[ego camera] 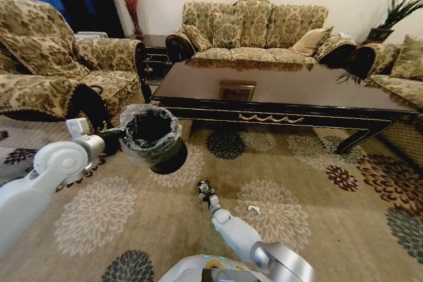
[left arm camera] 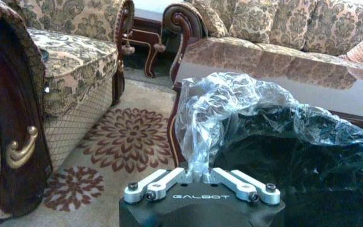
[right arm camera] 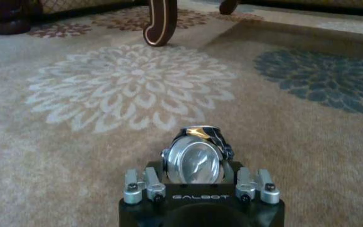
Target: Move to the front of the table and pick up the trash from the floor, then place it into the trash bin.
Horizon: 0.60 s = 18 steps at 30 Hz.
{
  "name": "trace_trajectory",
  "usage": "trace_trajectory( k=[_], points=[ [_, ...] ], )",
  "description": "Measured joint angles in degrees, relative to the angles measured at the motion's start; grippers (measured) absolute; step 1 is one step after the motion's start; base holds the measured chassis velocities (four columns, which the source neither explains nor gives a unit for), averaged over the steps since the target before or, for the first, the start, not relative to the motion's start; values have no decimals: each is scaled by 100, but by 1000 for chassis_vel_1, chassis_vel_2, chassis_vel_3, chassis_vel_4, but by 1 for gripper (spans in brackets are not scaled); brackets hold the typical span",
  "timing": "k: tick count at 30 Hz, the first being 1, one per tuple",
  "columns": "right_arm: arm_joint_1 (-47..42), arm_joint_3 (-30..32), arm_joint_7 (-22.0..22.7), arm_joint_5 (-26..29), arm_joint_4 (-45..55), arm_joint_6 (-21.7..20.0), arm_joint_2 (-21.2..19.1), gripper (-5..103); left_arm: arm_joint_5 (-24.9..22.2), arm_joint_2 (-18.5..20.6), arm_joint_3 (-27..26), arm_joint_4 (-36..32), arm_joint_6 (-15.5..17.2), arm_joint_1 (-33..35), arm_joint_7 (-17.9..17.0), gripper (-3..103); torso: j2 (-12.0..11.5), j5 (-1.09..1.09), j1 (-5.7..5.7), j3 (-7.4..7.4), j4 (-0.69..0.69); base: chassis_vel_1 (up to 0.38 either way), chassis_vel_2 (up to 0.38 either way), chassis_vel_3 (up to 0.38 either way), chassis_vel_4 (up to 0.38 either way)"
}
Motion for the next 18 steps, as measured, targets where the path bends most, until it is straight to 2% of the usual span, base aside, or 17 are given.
trace_trajectory(
  k=[8, 9, 11, 15, 18],
  points=[
    [-12, 51, 2, 69, 598, 112, -37, 62, 26, -23, 65, 15, -1, -20, 0, 4, 0, 3, 0, 0, 1, 0, 0, 0, 0],
    [-16, 41, 1, 126, 787, 115, -154, 61, 40, -28, 85, 23, -1, -26, 0, 4, 0, 5, 0, 0, 6, 0, 0, 0, 0],
    [-38, 12, 14, 282, 1197, 85, -524, 59, 91, -44, 175, 57, -2, -74, -2, 4, 0, -4, 0, 0, 1, 0, 0, 0, 0],
    [-70, 60, 21, 276, 1283, 80, -706, 58, 132, -69, 325, 87, -8, -173, 4, 4, 0, 0, 0, 0, -4, 0, 0, 0, 0],
    [-87, 132, 21, 257, 1218, 82, -675, 60, 154, -78, 392, 94, -11, -210, 8, 4, 0, 0, 0, 0, -3, 0, 0, 0, 0]
  ],
)
